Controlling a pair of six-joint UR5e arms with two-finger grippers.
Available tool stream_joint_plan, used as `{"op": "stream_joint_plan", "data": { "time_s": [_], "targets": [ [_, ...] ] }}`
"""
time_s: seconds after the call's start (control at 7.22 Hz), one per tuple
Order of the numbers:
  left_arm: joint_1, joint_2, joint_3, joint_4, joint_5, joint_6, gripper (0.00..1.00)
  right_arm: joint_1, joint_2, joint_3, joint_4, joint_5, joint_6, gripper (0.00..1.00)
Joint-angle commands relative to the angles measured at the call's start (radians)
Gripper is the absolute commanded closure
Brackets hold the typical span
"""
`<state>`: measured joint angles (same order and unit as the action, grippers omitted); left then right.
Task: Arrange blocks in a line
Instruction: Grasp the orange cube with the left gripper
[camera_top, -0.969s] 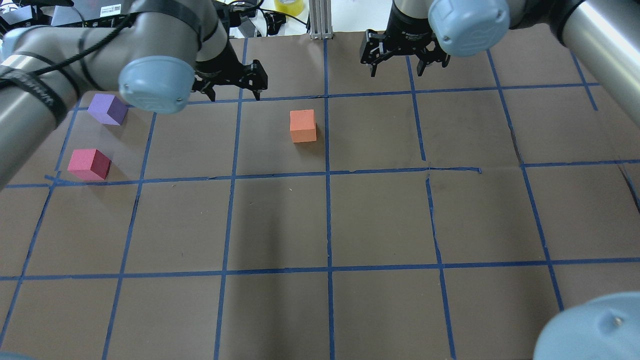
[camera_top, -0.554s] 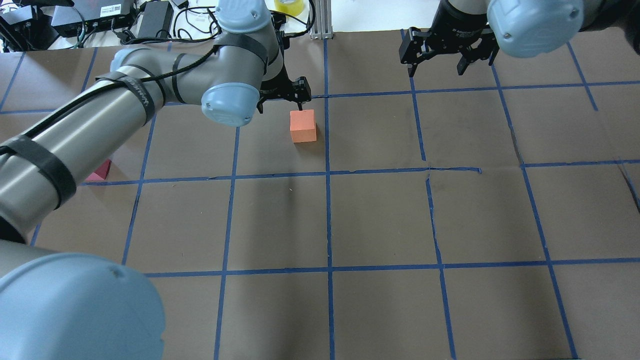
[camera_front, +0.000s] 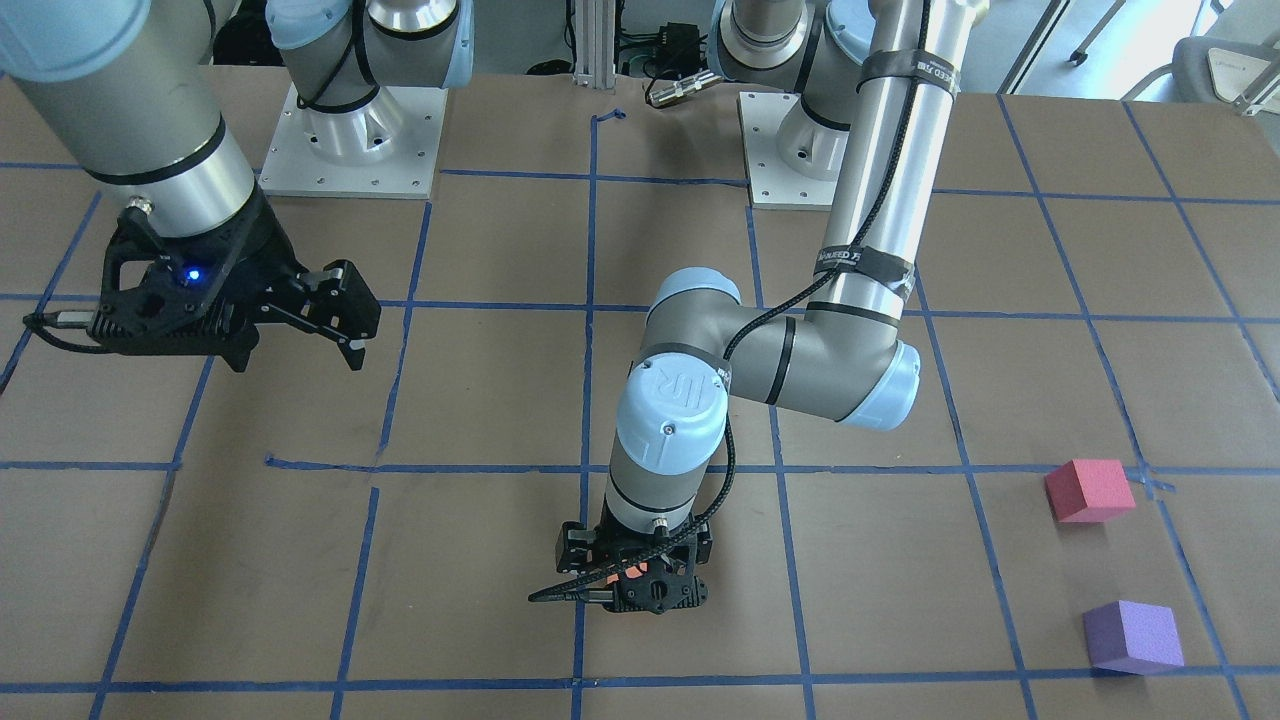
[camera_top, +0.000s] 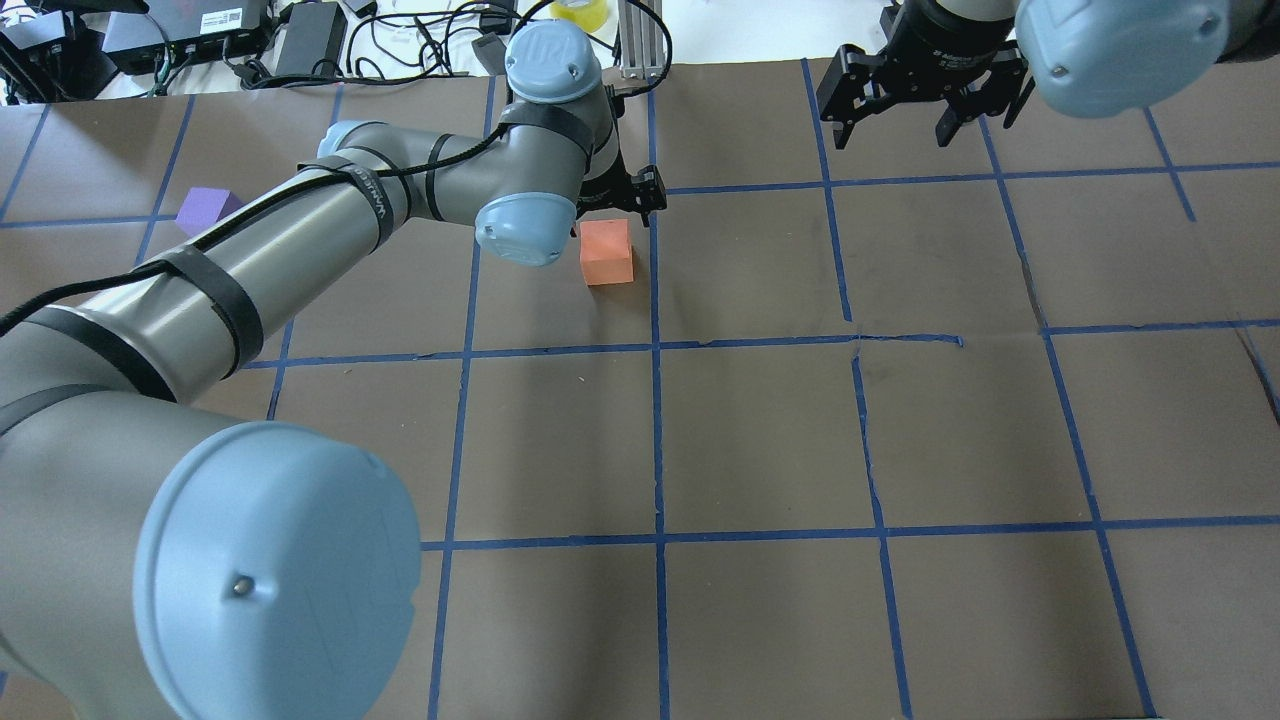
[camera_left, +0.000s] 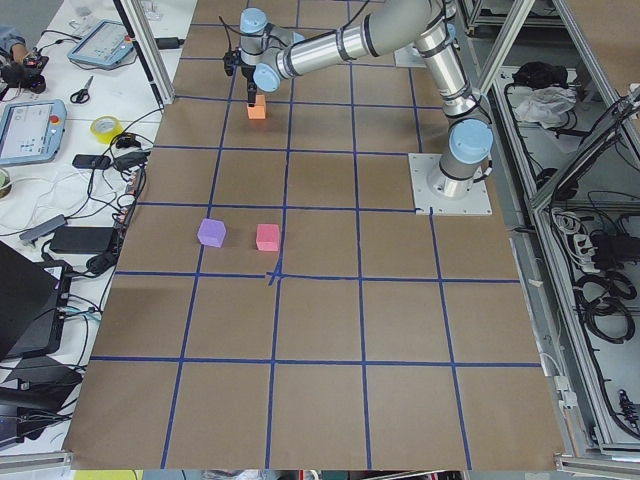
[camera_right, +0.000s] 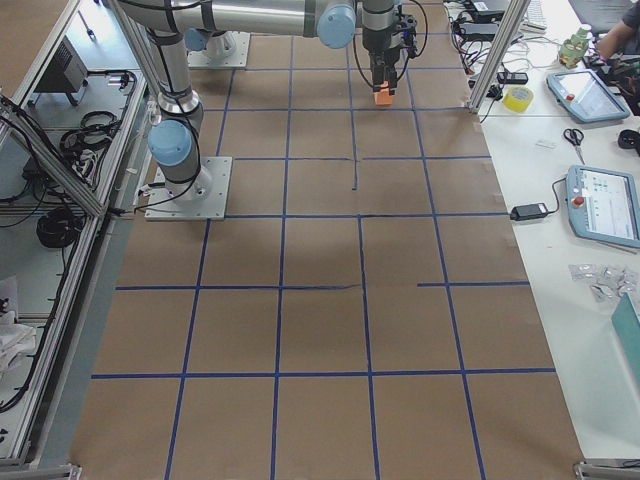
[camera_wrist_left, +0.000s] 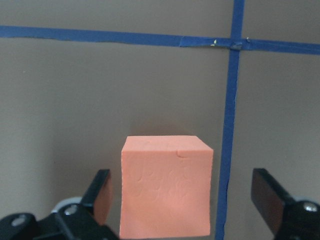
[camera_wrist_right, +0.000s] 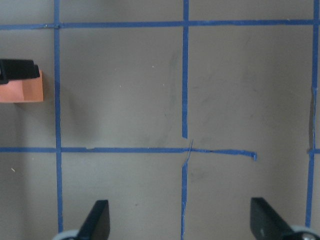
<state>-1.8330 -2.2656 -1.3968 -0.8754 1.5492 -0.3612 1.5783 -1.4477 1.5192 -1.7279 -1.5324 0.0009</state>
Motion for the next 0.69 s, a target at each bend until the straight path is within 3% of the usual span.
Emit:
{"op": "stream_joint_plan", "data": {
  "time_s": [0.0,0.28,0.42,0.55],
  "targets": [
    [0.0,-0.037,0.01,0.059,0.006,-0.013,0.0,0.0,-0.081,0.09,0.036,-0.006,-0.007,0.0],
    [0.0,-0.04,0.004,0.07,0.008,-0.036,0.0,0.002,-0.102,0.107,0.044,-0.037,-0.007,0.0],
    [-0.002,-0.038,-0.002,0.072,0.014,-0.018,0.19,0.002,-0.106,0.107,0.079,-0.067,-0.005,0.0],
    [-0.002,-0.025,-0.01,0.059,0.082,-0.001,0.87,0.003,-0.109,0.105,0.099,-0.057,-0.005,0.0]
  ]
}}
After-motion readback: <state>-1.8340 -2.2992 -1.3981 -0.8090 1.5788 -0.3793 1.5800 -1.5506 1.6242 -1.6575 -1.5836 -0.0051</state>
